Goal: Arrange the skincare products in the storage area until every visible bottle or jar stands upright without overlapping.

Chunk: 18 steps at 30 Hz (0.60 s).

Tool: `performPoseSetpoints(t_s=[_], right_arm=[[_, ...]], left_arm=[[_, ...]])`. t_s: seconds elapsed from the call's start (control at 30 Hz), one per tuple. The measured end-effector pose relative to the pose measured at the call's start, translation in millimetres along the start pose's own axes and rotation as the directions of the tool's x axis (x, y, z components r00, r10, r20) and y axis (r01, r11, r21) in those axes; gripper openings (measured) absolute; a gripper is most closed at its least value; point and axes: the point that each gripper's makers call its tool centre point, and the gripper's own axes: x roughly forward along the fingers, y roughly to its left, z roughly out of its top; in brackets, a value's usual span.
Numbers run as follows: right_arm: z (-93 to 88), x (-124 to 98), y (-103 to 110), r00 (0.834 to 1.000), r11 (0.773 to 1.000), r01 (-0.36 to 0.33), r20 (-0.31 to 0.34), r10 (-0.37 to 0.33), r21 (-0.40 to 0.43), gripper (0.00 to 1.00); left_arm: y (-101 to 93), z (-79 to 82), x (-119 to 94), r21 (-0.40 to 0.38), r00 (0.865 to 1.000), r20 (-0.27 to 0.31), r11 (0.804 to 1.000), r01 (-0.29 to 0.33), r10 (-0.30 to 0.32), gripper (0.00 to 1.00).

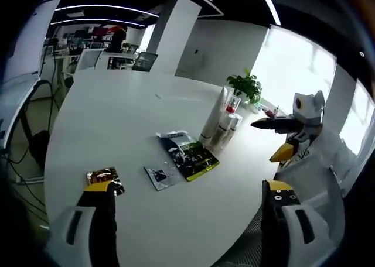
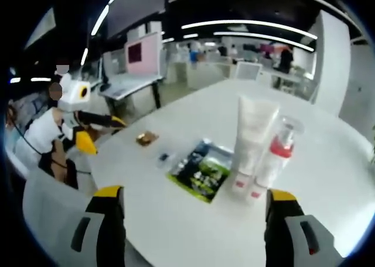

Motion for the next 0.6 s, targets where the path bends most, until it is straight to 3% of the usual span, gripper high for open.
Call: performPoseSetpoints(t_s=[0.6], right_arm=[[4.9, 18, 19, 0.998, 0.998, -0.054, -0.023, 0.054, -0.031, 0.99]], left_arm=[[16.0, -11.7, 1, -0.036, 1.000, -0.021, 0.999, -0.021, 0.020, 0.99]])
